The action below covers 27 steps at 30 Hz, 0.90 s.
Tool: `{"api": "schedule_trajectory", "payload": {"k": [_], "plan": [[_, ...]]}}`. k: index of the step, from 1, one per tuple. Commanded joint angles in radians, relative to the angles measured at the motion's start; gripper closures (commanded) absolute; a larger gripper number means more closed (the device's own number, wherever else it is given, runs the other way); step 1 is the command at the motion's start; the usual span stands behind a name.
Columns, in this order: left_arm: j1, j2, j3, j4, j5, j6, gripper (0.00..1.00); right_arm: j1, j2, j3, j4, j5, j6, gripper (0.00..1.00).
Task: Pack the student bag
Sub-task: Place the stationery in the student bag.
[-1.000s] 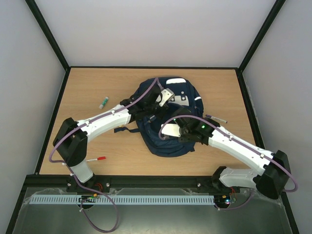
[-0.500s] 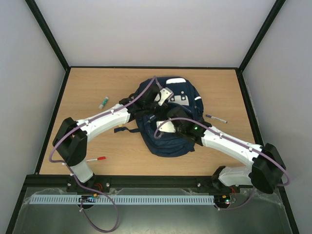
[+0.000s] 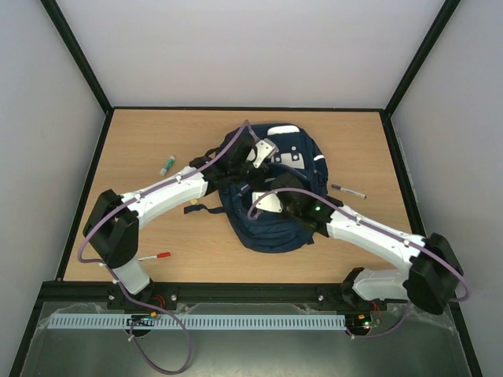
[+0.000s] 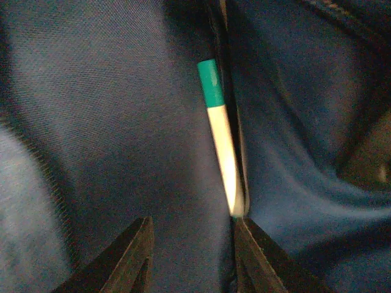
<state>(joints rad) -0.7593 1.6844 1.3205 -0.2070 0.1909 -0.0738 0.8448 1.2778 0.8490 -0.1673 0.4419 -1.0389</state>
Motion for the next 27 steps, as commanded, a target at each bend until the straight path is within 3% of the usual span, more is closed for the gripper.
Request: {"api": "schedule_trajectory", "payload": {"k": [1, 7, 13, 19, 23, 27], "plan": [[0.027, -0.058, 0.005, 0.092, 0.012, -0.022, 0.96, -0.015, -0.124, 0.038, -0.157, -0.095, 0.160, 0.64], [0.035, -0.037, 0.015, 0.083, 0.020, -0.041, 0.96, -0.198, -0.243, 0.030, -0.272, -0.324, 0.335, 0.66], [0.043, -0.024, 0.024, 0.077, 0.044, -0.062, 0.95, -0.475, -0.314, -0.011, -0.353, -0.508, 0.422, 0.65], [0.043, -0.022, 0.035, 0.062, 0.059, -0.067, 0.94, -0.818, -0.135, 0.067, -0.525, -0.748, 0.371, 0.57], [0.043, -0.030, 0.033, 0.063, 0.073, -0.073, 0.94, -0.964, 0.069, 0.162, -0.607, -0.773, 0.322, 0.41], [0.043, -0.036, 0.032, 0.067, 0.105, -0.068, 0.94, -1.050, 0.245, 0.294, -0.628, -0.743, 0.291, 0.40]]}}
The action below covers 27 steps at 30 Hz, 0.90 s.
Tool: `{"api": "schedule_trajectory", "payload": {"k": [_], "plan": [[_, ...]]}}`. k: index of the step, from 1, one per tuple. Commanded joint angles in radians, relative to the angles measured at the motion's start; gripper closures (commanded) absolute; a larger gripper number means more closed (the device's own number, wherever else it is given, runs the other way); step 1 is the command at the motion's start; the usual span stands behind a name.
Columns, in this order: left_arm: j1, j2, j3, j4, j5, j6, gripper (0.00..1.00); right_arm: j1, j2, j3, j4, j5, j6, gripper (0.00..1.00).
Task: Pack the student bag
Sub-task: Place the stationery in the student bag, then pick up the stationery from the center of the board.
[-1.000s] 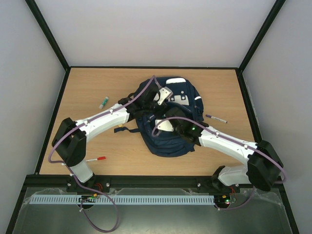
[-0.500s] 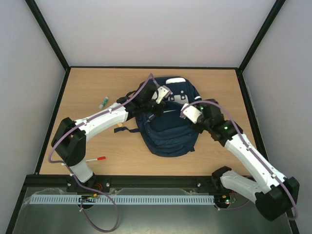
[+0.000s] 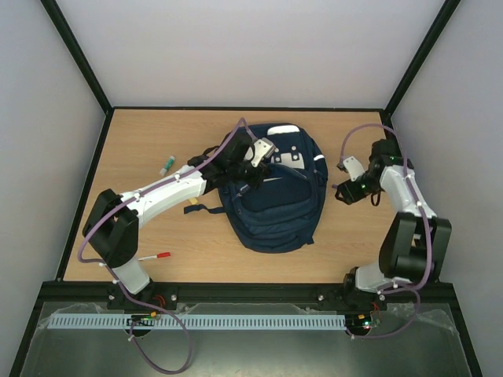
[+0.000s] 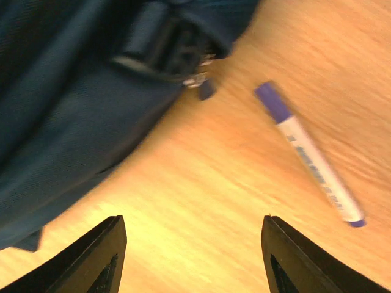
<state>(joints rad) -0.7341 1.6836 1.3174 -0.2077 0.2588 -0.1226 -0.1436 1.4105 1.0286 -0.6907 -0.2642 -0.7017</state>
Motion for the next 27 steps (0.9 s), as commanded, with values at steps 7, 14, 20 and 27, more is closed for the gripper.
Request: {"api": "schedule_trajectory", "payload": {"k": [7, 14, 20, 27], "plan": [[0.019, -0.039, 0.044, 0.054, 0.069, -0.006, 0.94, -0.086, 0.329, 0.302, -0.073, 0.091, -0.175, 0.41], [0.019, -0.039, 0.048, 0.047, 0.079, -0.005, 0.95, -0.086, 0.553, 0.449, -0.090, 0.215, -0.239, 0.48], [0.031, -0.038, 0.051, 0.043, 0.083, -0.010, 0.94, -0.074, 0.632, 0.486, -0.103, 0.222, -0.246, 0.50], [0.050, -0.036, 0.052, 0.052, 0.120, -0.034, 0.94, -0.047, 0.635, 0.438, -0.112, 0.220, -0.242, 0.51]]}}
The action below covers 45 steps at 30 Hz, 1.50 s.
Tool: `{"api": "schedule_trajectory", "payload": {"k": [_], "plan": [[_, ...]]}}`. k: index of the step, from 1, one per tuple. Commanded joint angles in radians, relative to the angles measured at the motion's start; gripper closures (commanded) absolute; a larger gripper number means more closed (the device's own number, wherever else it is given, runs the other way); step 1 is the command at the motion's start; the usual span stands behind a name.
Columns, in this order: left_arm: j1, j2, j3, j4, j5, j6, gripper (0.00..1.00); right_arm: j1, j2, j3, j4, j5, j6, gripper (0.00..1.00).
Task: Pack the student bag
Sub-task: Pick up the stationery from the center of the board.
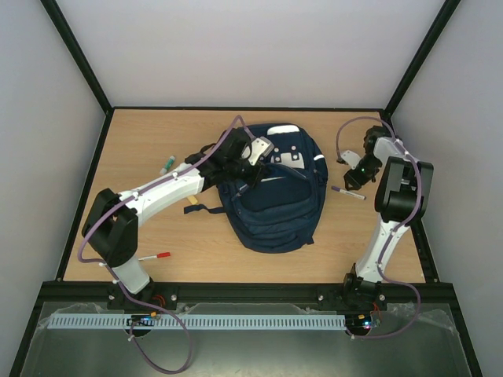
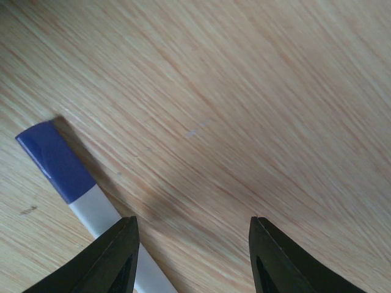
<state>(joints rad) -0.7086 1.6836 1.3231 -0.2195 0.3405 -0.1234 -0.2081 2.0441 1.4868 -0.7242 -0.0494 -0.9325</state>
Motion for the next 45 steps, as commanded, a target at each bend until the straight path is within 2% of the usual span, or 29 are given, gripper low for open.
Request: {"api": "schedule_trajectory", "payload": {"k": [1, 11, 21, 26, 31, 36, 41, 45], "plan": [[0.026, -0.036, 0.046, 0.065, 0.040, -0.034, 0.94, 0.019, 0.003, -0.020, -0.085, 0.003, -0.008, 0.52], [0.029, -0.044, 0.045, 0.065, 0.046, -0.041, 0.94, 0.018, -0.015, 0.050, -0.215, -0.080, 0.058, 0.54], [0.029, -0.051, 0.045, 0.066, 0.054, -0.044, 0.94, -0.006, -0.007, 0.037, -0.235, -0.067, 0.061, 0.52], [0.029, -0.053, 0.045, 0.066, 0.057, -0.045, 0.94, -0.020, -0.035, -0.055, -0.259, -0.079, -0.037, 0.46], [0.029, -0.051, 0.045, 0.065, 0.060, -0.046, 0.94, -0.019, -0.060, -0.170, -0.223, -0.044, -0.039, 0.46], [0.029, -0.054, 0.045, 0.063, 0.059, -0.046, 0.94, -0.017, -0.122, -0.281, -0.249, -0.089, -0.031, 0.49], [0.031, -0.050, 0.047, 0.064, 0.066, -0.051, 0.94, -0.017, -0.192, -0.382, -0.171, -0.078, 0.053, 0.50], [0.031, -0.046, 0.048, 0.065, 0.064, -0.054, 0.94, -0.018, -0.187, -0.337, -0.091, -0.007, 0.229, 0.53]]}}
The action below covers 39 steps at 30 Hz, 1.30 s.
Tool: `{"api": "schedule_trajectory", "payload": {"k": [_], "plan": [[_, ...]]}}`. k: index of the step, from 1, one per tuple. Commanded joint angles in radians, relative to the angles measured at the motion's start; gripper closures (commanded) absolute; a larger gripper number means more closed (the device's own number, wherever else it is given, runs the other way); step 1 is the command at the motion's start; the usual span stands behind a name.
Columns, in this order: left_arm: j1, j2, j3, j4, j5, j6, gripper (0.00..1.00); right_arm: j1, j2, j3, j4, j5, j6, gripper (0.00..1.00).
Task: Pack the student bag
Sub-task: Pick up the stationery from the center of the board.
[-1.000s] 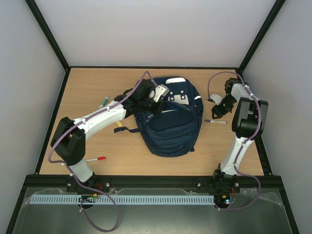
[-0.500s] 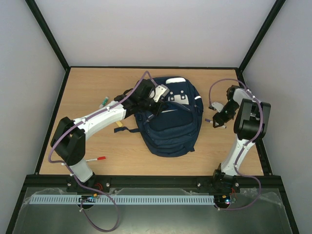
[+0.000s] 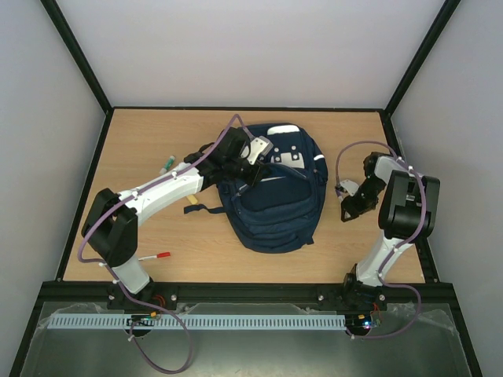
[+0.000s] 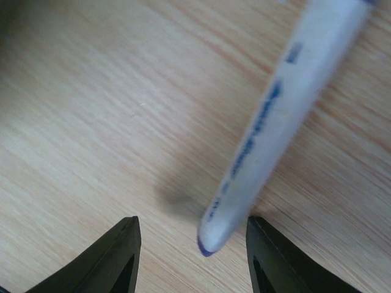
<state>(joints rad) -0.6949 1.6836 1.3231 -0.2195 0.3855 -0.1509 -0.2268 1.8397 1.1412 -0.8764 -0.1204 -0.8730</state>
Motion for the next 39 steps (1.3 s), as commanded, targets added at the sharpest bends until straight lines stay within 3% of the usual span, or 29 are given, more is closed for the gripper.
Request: {"api": "schedule_trajectory", "payload": {"k": [1, 7, 18, 26, 32, 39], "plan": [[0.017, -0.044, 0.046, 0.065, 0.019, -0.027, 0.94, 0.001, 0.015, 0.029, 0.064, 0.054, 0.201, 0.53], [0.017, -0.042, 0.046, 0.064, 0.017, -0.028, 0.94, 0.029, 0.007, 0.106, 0.061, -0.043, 0.304, 0.57], [0.018, -0.044, 0.047, 0.062, 0.017, -0.028, 0.94, 0.101, 0.081, 0.114, 0.145, 0.015, 0.373, 0.59], [0.021, -0.050, 0.049, 0.062, 0.019, -0.028, 0.94, 0.102, 0.109, 0.080, 0.179, 0.072, 0.416, 0.75], [0.023, -0.053, 0.050, 0.058, 0.013, -0.026, 0.94, 0.100, 0.086, -0.034, 0.240, 0.210, 0.399, 0.88], [0.023, -0.055, 0.049, 0.057, 0.009, -0.026, 0.94, 0.095, -0.015, -0.112, 0.206, 0.142, 0.365, 0.99]]}}
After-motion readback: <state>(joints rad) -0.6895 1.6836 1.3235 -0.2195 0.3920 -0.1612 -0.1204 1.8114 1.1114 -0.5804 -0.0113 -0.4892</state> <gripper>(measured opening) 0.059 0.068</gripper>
